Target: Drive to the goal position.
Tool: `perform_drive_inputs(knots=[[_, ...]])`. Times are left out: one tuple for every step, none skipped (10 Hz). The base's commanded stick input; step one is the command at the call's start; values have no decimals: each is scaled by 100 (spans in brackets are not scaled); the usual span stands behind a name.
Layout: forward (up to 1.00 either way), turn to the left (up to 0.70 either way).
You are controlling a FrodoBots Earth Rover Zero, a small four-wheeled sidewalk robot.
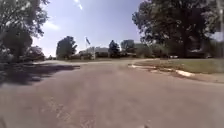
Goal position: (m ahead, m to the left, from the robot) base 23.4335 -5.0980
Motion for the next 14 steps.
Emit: perform_drive_inputs(knots=[[70,35],[70,0],[70,0],[70,0],[70,0],[70,0],[70,0],[70,0],[70,0],[70,0],[70,0],[70,0],[70,0],[70,-22]])
